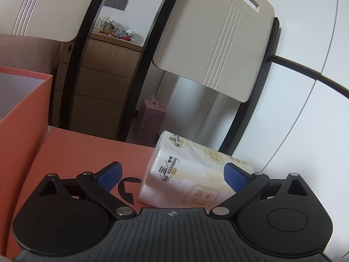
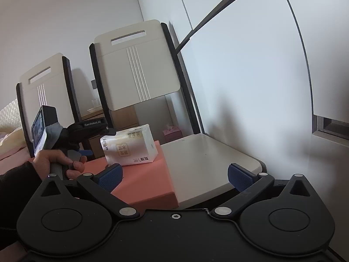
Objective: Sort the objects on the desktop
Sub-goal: 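Move the left tool toward the white tissue pack on the table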
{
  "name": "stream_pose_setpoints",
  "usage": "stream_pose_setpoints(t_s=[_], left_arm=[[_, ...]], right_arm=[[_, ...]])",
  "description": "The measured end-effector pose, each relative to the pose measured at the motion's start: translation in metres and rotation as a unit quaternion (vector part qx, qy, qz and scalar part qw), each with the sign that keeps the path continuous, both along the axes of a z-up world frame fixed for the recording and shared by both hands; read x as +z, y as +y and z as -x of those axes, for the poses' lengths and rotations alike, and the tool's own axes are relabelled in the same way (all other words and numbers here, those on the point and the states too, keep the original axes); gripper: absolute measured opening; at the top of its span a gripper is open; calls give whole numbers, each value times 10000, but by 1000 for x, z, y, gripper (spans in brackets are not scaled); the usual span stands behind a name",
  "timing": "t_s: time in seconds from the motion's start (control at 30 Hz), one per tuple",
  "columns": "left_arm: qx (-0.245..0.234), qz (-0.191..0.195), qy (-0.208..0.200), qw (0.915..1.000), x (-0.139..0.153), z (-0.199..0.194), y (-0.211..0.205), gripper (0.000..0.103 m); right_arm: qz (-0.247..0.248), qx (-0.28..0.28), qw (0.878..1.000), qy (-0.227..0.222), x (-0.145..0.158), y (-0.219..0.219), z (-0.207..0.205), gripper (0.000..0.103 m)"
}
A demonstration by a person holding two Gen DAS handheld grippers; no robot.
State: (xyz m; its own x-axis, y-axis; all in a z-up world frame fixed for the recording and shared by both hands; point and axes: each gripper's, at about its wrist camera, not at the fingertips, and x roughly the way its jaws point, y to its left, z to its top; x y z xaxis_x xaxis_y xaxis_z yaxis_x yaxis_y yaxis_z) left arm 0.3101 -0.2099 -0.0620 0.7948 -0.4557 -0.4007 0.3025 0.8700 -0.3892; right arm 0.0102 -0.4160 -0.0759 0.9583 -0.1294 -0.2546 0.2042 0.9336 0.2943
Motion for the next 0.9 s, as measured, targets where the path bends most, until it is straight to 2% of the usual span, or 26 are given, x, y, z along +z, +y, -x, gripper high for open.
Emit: stream_pose_setpoints(t_s=[0.2,0.4,0.5,0.9], left_arm=[[29,290,226,9993,2,-17,5,101],[-155,201,325,9992,2,-27,-1,101],[-130,175,248,9995,4,-24,-2,101],[-449,286,451,9976,1,-19,-7,101]], right_arm=[[-88,135,9998,133,-4,0,-10,102],[-163,288,9994,83,0,6,-19,102],[-165,306,9994,59,2,8,-20,102],[-224,200,9995,90,1,8,-15,102]])
